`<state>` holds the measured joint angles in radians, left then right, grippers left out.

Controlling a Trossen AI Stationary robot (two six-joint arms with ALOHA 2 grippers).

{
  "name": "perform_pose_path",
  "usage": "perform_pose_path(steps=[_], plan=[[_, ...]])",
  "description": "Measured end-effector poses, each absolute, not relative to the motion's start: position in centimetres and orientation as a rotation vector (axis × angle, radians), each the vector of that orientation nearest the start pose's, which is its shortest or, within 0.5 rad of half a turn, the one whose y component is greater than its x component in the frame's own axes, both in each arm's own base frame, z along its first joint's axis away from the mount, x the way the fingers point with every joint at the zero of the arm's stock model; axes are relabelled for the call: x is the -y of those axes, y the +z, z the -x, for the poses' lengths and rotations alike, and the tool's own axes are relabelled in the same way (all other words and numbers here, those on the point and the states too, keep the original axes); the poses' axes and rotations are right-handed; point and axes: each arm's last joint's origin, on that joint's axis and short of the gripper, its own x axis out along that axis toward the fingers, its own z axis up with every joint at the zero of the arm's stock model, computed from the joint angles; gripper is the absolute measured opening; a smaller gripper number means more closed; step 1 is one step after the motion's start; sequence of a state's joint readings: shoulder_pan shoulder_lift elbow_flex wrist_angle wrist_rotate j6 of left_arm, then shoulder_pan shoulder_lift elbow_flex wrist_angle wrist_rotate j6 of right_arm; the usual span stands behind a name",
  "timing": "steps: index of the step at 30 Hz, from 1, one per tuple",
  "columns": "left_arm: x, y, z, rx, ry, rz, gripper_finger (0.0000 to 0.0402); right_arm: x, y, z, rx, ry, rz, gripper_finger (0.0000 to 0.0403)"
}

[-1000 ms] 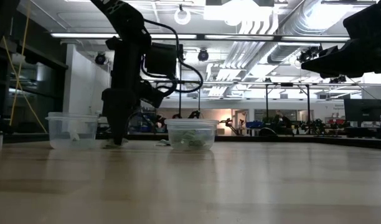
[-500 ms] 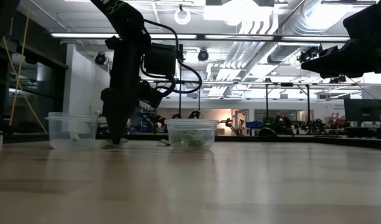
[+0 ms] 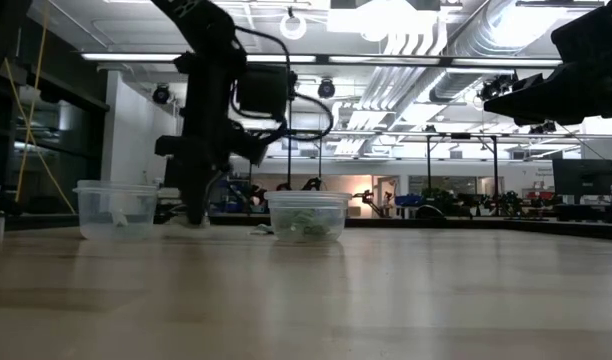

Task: Pick and place Stevia / Truvia into bins
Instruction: Put the white stevia packet into the left transparent container

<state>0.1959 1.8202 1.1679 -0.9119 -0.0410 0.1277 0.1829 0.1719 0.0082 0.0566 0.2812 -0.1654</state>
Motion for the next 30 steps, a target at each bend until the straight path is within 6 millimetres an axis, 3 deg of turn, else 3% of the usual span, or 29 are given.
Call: perform_pose_path(steps=[3,7,15,21,25,30], plan=[[-6.2,17.6,-31.8,-1.563,0.117,-0.035,0.0040,-1.1,15.8,-10.6,-0.112,-0.090,0.190,0.0071],[-5.6,20.0,-32.5,-1.579,0.125,-0.030,0.0022,-1.2,15.8,-10.6,-0.112,-0.088,0.190,0.0071],[-2.5,23.1,-31.9,-1.730,0.166,-0.019,0.0038,-1.2,15.8,-10.6,-0.112,-0.087,0.190,0.0071],[-0.5,23.2,-30.5,-1.874,0.184,-0.022,0.0022,-1.2,15.8,-10.6,-0.112,-0.087,0.182,0.0071],[-0.1,22.6,-30.6,-1.859,0.143,0.014,0.0024,-1.2,15.8,-10.6,-0.112,-0.087,0.182,0.0071],[-0.1,21.5,-30.1,-1.892,0.095,0.037,0.0071,-1.2,15.8,-10.6,-0.112,-0.086,0.182,0.0071]])
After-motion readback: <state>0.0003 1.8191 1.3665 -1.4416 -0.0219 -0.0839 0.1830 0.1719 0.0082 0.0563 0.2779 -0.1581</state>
